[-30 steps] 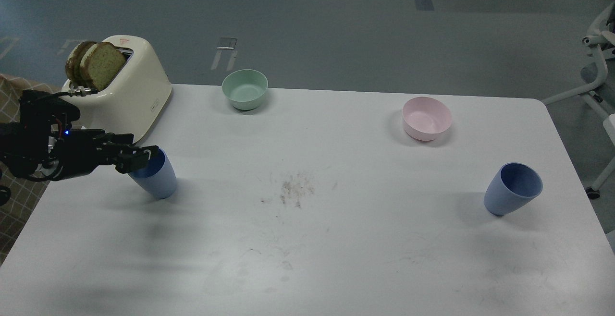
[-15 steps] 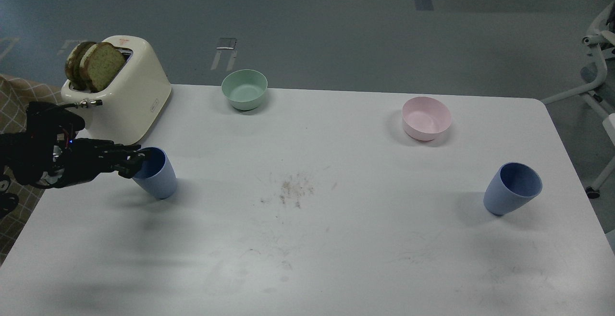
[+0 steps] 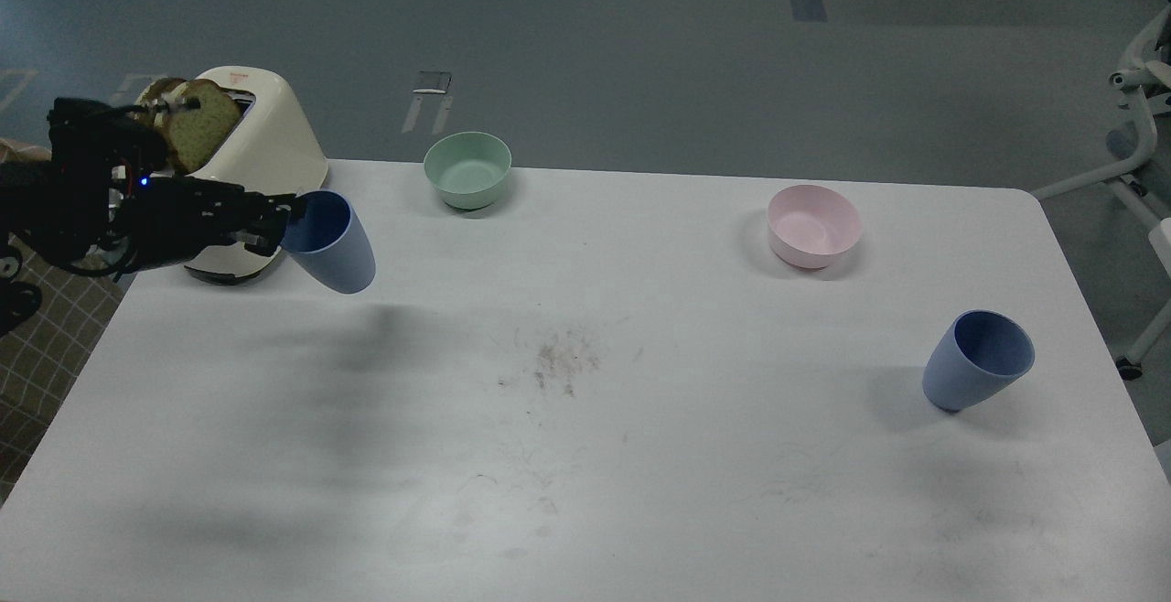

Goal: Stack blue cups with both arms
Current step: 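Lift the blue cup and carry it to the table center, set it down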

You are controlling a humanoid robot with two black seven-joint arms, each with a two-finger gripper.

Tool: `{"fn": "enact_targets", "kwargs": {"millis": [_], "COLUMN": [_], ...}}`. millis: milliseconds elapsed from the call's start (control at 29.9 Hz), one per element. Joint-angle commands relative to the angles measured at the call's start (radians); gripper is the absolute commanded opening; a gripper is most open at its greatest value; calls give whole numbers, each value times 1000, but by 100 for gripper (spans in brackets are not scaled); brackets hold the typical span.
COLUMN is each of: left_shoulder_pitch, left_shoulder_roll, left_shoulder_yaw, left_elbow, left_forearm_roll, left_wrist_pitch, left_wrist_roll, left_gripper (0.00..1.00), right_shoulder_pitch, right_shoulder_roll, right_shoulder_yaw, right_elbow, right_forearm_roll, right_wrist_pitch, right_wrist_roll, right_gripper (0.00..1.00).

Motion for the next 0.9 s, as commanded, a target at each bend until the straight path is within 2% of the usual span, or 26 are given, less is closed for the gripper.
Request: {"fn": "enact_targets", "kwargs": {"millis": [0,100,167,368,635,869], "left_shoulder_pitch": [-138,-174,-228,-297,-256,-224], "left_shoulder_roll": [-185,-271,-386,-547,-642,-647], "left_shoulder_yaw": [2,8,80,272,286,286], "left_elbow": [-68,-69,-54,46,198,208], "left_forearm_roll": [23,81,134,157,215,230], "left_wrist_pitch": [-61,-61,-61,-61,-61,-61], "left_wrist_roll": [25,39,41,49,56,59], "left_gripper": [0,0,0,0,0,0], "right_shoulder_pitch": [-35,-49,-64,-99,-139,-142], "right_shoulder_roll": [-4,-10,-13,-13,-13,-13], "right_shoulder_yaw": [61,76,101,148,170,178], "right_elbow": [1,-1,-1,4,4,5], "right_forearm_roll": [-1,-1,-1,0,0,0], "right_wrist_pitch": [0,0,0,0,0,0], "right_wrist_roll": [-2,0,-2,0,0,-2], "right_gripper": [100,100,100,100,100,100]}}
